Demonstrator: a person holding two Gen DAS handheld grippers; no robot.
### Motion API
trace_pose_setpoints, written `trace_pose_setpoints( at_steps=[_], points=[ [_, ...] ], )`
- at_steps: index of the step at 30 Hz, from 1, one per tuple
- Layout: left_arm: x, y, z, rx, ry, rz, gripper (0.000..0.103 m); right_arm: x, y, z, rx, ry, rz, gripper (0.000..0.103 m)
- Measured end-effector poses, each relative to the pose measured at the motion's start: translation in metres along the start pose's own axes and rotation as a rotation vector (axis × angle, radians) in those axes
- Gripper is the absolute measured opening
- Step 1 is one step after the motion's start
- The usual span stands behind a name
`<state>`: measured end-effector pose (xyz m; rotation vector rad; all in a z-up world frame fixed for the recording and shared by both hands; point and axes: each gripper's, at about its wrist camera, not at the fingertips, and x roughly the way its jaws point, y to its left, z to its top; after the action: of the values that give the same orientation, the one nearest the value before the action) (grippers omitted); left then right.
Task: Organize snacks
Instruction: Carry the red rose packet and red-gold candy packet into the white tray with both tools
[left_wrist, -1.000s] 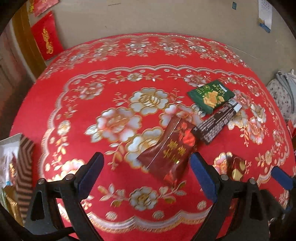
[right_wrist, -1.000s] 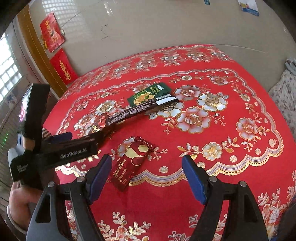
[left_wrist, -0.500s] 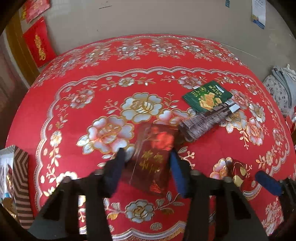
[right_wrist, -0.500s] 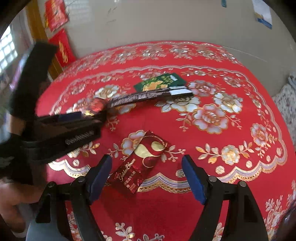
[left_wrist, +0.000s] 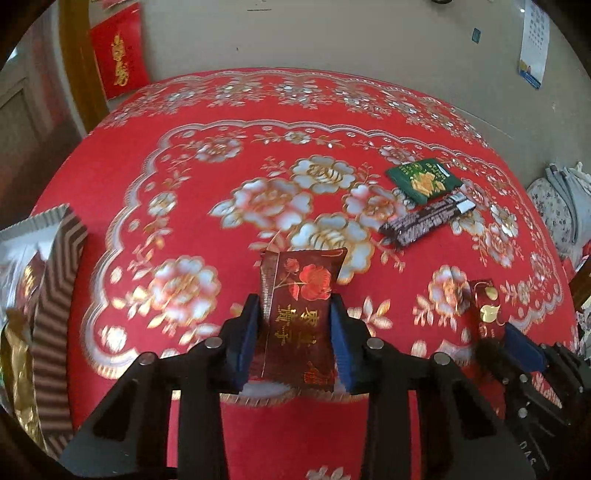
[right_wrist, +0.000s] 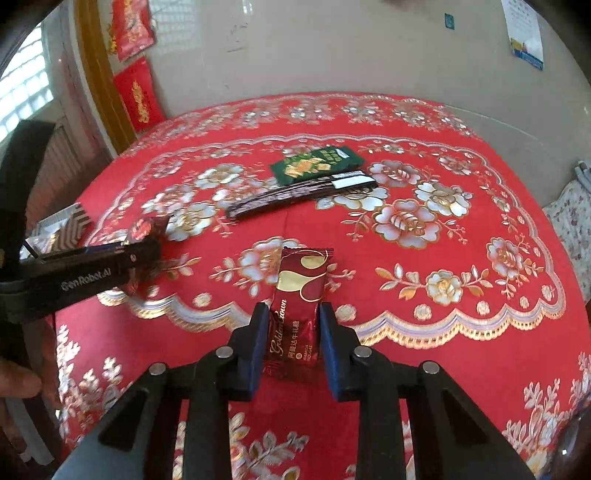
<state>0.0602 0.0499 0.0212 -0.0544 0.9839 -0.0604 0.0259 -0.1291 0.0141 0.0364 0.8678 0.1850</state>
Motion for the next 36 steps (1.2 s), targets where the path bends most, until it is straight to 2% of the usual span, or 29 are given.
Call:
trace_pose_setpoints(
  at_steps=[17,36],
  points=[
    [-0.049,0.019,-0.038,-0.004,-0.103,0.061,0.038,-0.034,0.038,-0.011,-0.03,-0.077,0.034,0.027],
    [-0.107,0.088,-0.053,-0.078,-0.181,0.141,0.038,-0.044,0.134,0.003,-0.175,-0.113,0.145,0.027]
  ],
)
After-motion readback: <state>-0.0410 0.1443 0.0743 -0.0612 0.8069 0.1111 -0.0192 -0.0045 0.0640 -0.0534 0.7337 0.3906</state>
